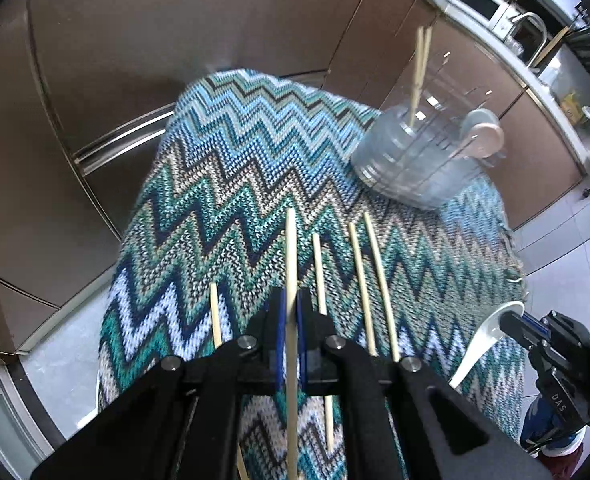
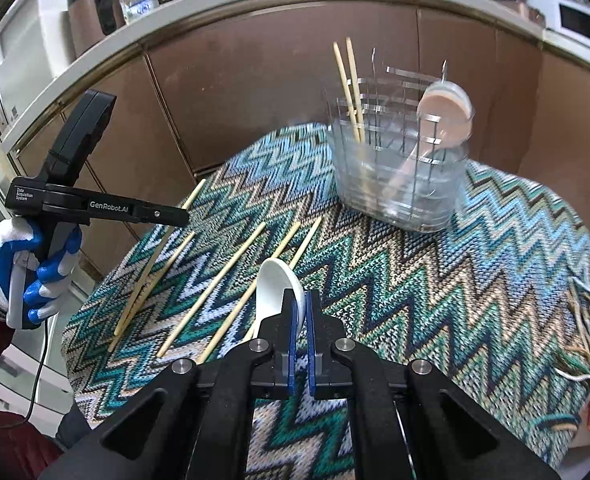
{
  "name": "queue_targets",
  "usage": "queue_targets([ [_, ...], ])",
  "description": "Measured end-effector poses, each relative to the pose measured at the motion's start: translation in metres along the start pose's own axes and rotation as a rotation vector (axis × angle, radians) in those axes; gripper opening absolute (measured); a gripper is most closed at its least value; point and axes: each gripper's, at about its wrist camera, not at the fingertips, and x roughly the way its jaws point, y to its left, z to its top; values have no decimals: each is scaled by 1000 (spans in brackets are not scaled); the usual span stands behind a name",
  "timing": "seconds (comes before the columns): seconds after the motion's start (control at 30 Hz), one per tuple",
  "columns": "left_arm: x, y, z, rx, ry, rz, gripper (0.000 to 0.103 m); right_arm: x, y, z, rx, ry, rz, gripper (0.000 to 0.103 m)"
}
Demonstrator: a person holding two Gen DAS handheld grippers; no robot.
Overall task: Organize utensils
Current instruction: 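Close the right tool on the white spoon while the left tool grasps a chopstick, then lift and carry the white spoon and chopstick over the utensil holder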
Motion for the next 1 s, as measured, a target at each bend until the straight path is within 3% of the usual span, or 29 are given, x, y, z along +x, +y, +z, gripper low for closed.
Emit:
queue_targets([
  [0.57, -101, -22, -30, 19, -269, -88, 5, -89, 48, -14, -2, -188, -128, 4],
  [0.8, -114, -51, -2, 54, -384, -104, 5, -98, 34, 12, 19, -273, -198, 4],
  [1.0, -117, -86, 46, 86, -519, -125, 5, -98, 7, 53, 43, -369, -245, 4],
])
